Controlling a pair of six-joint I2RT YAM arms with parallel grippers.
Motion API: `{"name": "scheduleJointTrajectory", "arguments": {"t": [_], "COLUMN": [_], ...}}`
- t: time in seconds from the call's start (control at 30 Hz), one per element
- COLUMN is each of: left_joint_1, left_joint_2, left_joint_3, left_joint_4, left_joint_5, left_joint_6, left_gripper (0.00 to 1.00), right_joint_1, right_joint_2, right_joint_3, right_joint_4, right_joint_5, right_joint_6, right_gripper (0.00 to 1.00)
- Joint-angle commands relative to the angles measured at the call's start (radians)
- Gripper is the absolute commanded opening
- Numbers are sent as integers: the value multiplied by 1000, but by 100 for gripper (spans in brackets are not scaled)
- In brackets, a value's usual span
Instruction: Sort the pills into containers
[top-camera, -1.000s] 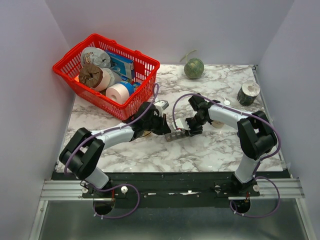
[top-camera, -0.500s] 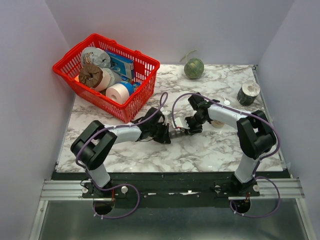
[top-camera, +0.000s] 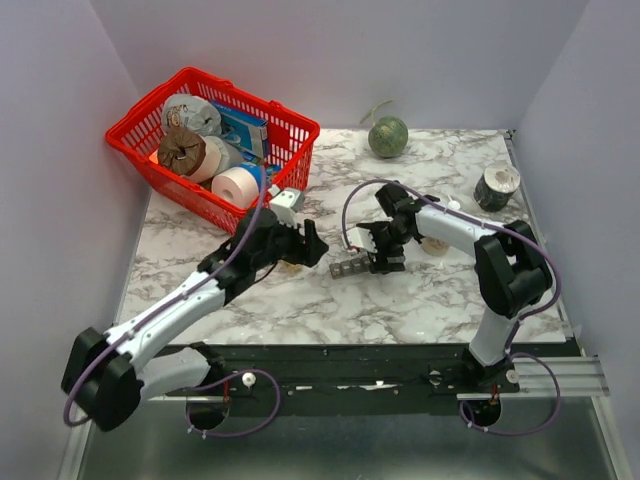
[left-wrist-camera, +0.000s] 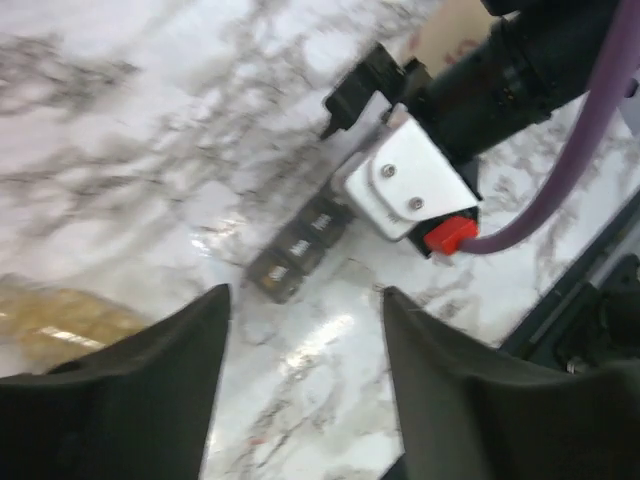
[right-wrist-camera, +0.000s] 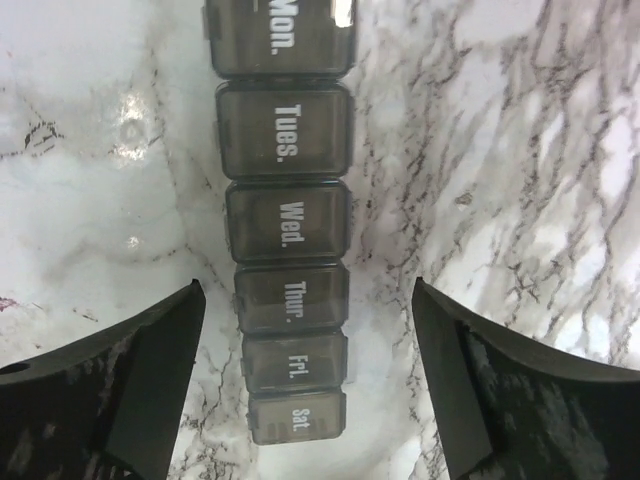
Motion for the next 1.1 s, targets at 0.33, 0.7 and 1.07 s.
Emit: {"name": "scheduleJointTrajectory", "arguments": {"t": [0.33,0.7,1.07], "left_joint_1": [48,50,50], "left_joint_2": [-491,-551,-502], "left_joint_3": [87,256,324], "left_joint_4": [-281,-380,-414], "left_joint_5": [-366,-390,-361], "left_joint_6": [222,293,305], "left_gripper": [99,99,99], "right_joint_1": [-55,-297,-374], "right_joint_2": [-384,-804,-904], "right_joint_3": [323,240,261], "right_joint_4": [2,227,204], "right_joint_5": [-2,359,382], "right_joint_6": [848,1342,1313], "right_gripper": [100,100,100]}}
